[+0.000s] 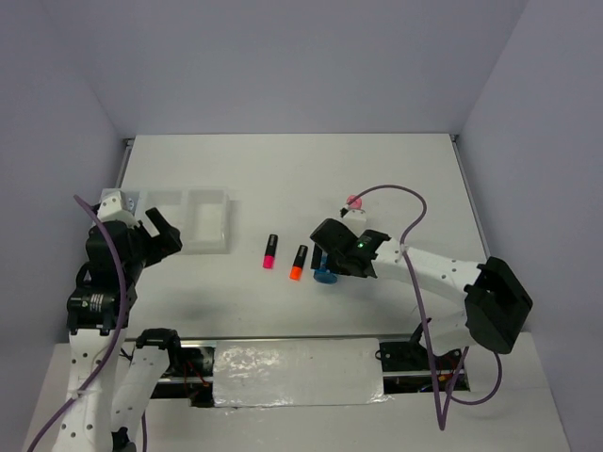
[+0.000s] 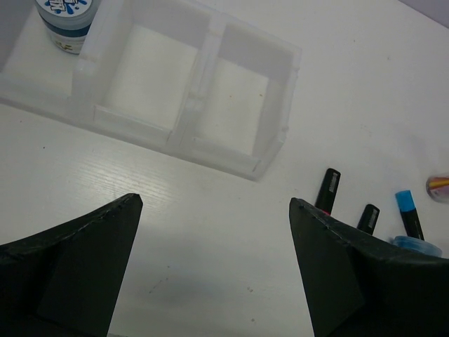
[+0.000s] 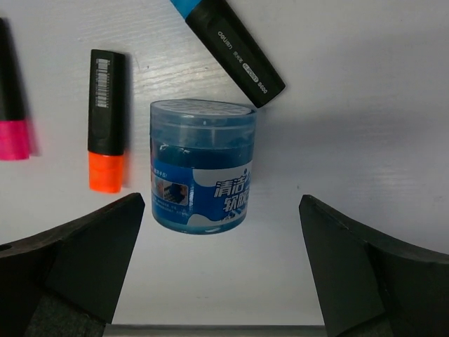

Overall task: Sort the stationery into containers
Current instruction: Pick up the stationery from the center of the board.

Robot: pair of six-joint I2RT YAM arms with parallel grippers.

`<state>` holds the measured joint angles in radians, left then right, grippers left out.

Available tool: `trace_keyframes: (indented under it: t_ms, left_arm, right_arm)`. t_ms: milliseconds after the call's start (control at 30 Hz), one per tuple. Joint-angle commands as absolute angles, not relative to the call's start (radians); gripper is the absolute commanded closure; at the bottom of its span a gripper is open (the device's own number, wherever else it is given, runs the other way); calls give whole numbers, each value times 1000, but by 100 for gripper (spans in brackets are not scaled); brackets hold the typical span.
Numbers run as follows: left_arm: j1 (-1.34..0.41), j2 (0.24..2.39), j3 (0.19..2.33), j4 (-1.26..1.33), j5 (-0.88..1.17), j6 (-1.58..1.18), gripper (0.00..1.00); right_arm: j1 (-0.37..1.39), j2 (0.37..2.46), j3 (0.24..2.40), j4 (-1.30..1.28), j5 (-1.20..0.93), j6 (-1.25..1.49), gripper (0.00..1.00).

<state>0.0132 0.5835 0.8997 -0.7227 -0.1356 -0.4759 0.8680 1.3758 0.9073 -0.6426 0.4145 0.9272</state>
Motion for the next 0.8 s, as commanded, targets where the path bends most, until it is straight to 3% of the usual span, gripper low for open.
trace_keyframes:
  t_ms: [0,267,600,767]
  left_arm:
    - [-11,600,902,-676,-143,-474,1]
    - [-31,600,897,-669,-137,-471,1]
    - [-46,591,897,-672,-147,-476,1]
    - [-49,595,897,-672,-146,-476,0]
  right_arm:
    - [885,1391,916,-601,505,1022,0]
    - [907,1462,894,-480,459,1006,2]
    - [936,1529,882,-541,511,1055,4]
    - [934,1526,825,-491,517,1066,24]
